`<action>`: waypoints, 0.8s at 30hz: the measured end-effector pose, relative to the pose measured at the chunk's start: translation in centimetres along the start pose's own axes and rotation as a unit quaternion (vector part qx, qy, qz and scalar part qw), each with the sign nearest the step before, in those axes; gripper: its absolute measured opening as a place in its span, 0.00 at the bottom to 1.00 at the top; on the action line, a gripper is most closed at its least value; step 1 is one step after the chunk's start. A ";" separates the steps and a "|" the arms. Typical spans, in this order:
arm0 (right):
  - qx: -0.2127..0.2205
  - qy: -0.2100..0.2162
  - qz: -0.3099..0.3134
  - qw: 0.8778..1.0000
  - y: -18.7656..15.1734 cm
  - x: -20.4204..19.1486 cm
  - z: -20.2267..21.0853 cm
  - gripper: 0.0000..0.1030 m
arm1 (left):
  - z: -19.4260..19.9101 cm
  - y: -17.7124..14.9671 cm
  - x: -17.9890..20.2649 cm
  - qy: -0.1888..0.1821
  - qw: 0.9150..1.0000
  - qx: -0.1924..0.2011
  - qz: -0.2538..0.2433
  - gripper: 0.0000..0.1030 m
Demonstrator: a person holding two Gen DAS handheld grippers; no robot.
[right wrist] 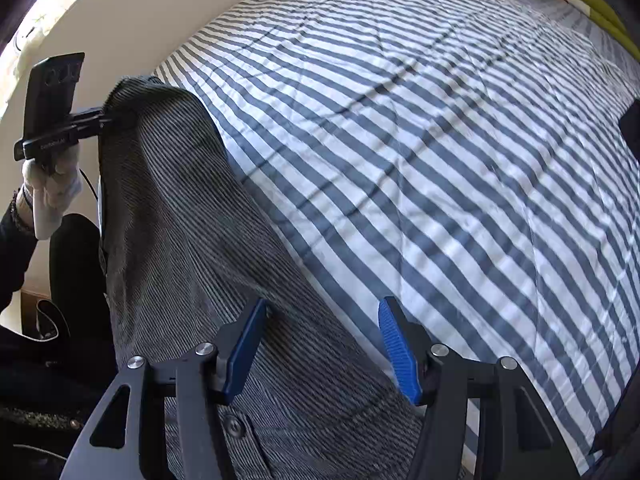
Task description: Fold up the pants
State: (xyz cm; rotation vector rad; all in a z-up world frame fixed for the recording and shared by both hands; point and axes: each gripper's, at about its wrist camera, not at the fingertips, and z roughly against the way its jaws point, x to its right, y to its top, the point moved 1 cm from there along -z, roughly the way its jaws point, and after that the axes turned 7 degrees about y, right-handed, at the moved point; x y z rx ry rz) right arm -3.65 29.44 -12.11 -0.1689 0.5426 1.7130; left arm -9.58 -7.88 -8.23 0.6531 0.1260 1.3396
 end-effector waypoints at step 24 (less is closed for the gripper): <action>0.159 -0.372 0.081 0.911 -1.2 -9.8 12.4 0.24 | 10.2 12.6 6.3 0.042 0.981 0.165 -0.088 0.18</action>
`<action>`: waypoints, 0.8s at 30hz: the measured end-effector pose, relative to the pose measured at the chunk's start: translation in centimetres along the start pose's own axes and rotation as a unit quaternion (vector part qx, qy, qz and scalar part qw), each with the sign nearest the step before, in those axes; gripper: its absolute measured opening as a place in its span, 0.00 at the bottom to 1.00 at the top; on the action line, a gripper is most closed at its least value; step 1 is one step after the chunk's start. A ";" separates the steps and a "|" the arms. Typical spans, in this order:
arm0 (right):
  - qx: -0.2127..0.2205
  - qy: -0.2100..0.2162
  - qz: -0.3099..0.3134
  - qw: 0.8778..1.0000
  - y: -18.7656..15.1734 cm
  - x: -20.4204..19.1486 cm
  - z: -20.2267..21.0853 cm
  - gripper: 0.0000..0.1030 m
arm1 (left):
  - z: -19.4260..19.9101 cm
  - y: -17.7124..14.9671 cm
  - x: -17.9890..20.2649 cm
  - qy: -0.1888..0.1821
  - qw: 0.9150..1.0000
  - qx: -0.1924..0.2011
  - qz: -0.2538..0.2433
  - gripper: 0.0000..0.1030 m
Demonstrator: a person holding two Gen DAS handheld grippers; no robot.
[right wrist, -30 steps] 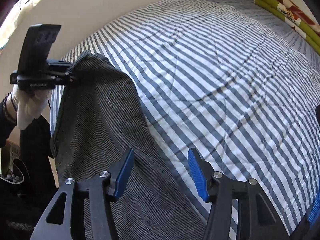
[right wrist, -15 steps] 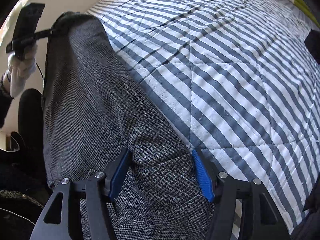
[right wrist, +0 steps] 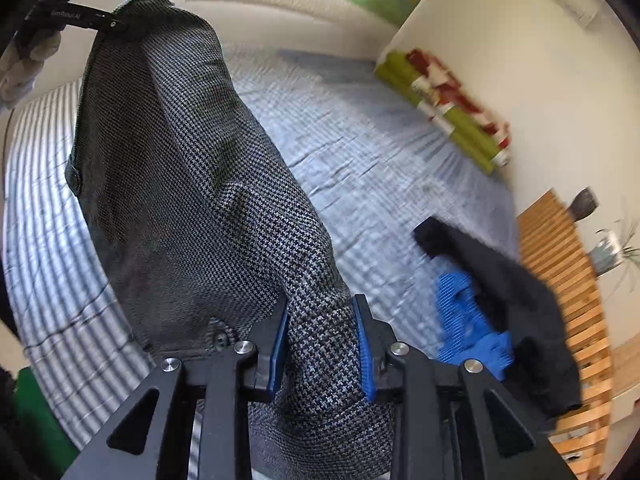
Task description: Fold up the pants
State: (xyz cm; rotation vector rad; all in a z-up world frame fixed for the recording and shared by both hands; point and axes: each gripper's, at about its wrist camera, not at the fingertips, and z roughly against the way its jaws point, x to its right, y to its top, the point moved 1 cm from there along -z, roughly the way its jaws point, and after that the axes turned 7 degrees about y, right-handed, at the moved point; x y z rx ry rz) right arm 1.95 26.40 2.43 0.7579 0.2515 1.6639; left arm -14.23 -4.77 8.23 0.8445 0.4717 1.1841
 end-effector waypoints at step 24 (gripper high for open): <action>-0.122 0.089 -0.212 0.966 -12.8 -0.6 -6.1 0.53 | -3.0 -20.5 0.1 -0.146 0.957 -0.240 0.067 0.41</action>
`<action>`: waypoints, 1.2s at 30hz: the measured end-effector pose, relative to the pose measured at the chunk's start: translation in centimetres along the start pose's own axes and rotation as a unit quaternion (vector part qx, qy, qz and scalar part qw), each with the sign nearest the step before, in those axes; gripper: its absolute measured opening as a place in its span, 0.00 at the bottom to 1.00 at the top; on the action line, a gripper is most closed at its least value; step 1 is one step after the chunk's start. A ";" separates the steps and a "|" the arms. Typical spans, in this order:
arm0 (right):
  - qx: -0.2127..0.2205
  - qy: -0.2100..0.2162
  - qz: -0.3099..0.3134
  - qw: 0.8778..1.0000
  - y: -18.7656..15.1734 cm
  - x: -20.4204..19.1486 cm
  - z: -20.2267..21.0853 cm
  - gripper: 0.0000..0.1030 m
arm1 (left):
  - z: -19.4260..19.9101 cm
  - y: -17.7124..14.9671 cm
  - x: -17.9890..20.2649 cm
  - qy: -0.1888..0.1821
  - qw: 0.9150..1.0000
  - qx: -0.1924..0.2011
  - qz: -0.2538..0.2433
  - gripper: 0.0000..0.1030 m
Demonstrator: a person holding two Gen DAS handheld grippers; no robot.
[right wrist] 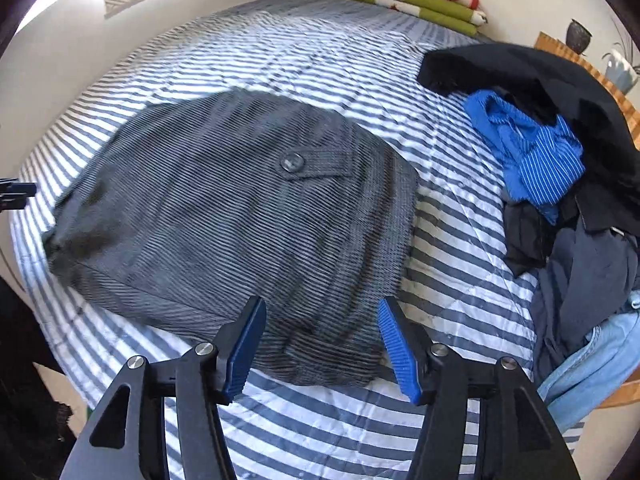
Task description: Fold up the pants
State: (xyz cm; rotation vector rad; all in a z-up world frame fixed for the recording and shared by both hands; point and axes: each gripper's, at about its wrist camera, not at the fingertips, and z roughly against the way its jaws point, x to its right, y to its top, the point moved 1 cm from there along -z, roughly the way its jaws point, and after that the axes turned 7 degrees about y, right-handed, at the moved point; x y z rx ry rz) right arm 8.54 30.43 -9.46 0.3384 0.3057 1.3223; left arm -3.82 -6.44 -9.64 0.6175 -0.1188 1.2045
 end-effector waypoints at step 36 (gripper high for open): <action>0.023 0.070 -0.039 0.996 0.0 -0.5 1.9 0.30 | -2.1 -0.3 -0.2 0.083 0.996 0.006 0.016 0.38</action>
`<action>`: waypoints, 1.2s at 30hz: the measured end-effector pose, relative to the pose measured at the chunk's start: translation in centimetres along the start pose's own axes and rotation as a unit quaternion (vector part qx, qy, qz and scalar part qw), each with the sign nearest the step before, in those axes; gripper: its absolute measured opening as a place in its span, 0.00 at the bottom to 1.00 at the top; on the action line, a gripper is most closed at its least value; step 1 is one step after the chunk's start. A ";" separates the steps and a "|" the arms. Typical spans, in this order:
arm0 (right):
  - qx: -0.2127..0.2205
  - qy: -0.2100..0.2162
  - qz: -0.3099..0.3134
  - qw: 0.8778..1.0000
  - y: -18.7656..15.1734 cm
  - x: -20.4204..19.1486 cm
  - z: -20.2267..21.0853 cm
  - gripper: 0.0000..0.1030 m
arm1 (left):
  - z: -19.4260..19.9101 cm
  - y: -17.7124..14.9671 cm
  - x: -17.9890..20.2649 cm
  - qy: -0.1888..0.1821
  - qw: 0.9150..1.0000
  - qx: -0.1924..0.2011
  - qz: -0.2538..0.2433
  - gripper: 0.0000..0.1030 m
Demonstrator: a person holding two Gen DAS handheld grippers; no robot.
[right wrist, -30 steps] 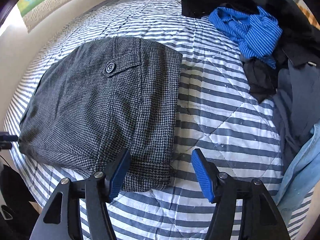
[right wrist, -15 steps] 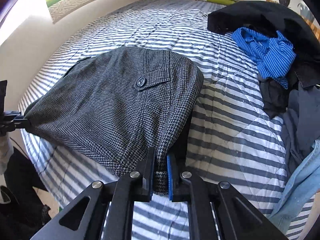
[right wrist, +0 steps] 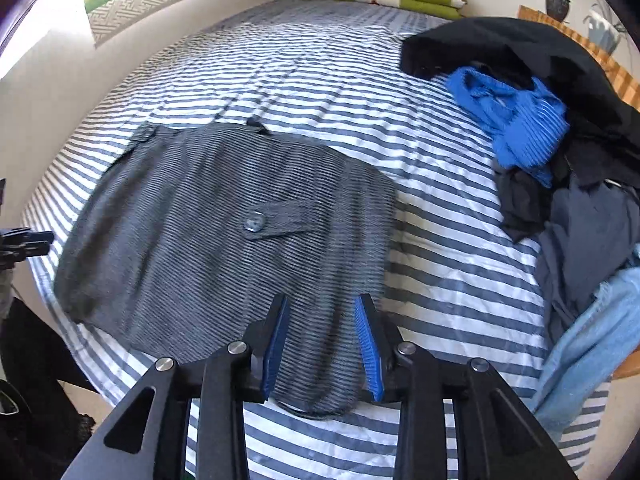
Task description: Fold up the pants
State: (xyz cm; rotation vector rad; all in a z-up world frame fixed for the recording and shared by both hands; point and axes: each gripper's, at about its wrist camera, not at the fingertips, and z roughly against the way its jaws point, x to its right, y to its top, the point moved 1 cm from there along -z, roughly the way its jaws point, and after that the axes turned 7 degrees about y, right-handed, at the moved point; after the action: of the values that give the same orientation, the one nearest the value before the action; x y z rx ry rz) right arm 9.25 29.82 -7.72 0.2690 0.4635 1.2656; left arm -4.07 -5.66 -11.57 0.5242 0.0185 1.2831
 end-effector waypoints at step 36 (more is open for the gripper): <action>-0.006 0.124 0.146 0.981 -1.8 -17.7 -2.9 0.45 | -0.5 -1.3 -2.5 -0.005 0.999 -0.018 0.035 0.24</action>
State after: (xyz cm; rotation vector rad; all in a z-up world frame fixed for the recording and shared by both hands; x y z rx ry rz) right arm 5.43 12.18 -7.79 0.1732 0.6468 1.5978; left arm -3.80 -8.01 -13.15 0.5034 -0.0321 1.3456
